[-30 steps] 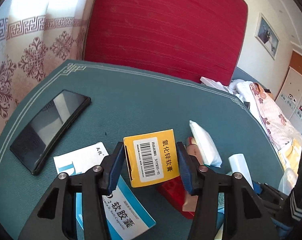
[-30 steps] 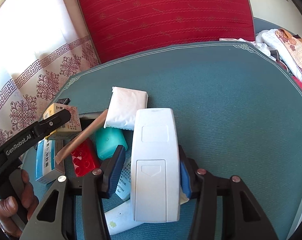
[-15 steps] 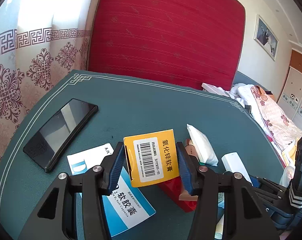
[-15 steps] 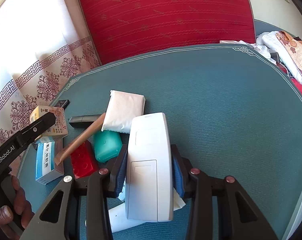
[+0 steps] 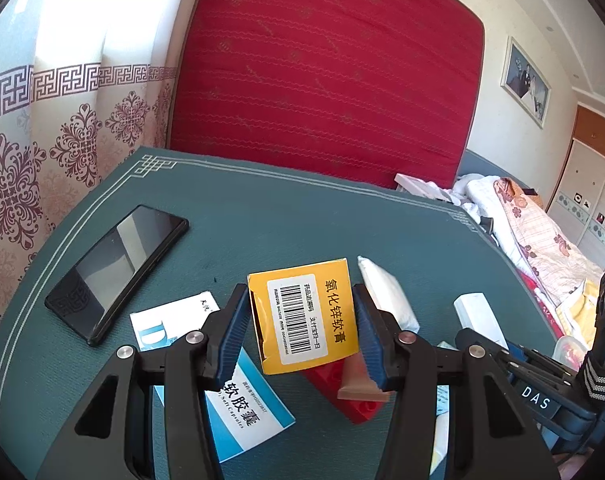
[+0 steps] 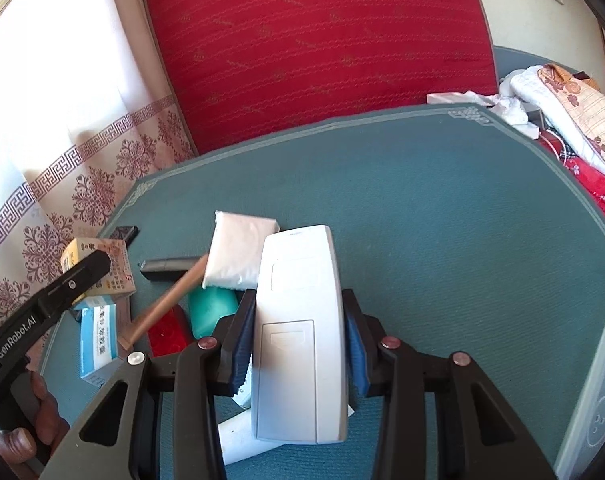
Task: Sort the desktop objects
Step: 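Grasp the white remote with the right tool and lift it, then carry the yellow box and white remote into the clear bowl and release both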
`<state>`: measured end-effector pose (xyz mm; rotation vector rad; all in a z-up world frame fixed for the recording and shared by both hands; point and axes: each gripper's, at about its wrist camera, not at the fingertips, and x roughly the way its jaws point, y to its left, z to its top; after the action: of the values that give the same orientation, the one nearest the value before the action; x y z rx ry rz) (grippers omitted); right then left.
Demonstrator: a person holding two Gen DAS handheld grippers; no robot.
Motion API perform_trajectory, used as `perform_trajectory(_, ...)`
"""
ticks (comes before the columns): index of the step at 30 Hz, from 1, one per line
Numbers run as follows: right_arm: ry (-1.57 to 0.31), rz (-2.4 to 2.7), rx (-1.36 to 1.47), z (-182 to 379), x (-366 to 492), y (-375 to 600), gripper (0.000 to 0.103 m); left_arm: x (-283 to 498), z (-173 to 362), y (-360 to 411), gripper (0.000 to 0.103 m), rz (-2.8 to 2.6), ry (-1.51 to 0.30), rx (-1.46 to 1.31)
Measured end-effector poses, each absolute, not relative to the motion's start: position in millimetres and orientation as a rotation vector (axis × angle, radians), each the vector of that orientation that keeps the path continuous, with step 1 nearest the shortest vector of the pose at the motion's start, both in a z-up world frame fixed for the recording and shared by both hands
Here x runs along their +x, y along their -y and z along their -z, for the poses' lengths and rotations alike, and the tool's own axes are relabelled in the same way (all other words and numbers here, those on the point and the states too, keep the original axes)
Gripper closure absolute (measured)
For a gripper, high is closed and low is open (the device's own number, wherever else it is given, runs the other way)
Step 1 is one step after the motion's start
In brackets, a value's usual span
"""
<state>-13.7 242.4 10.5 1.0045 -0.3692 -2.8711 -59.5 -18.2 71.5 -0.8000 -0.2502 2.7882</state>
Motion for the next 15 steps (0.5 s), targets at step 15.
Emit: perform_trajectory(15, 0.34, 2.959, 0.956, -29.3, 37.4, -257.8, 0.059, -39.0, -91.1, 4.3, 0.049, -2.75, 0.222, -0.698)
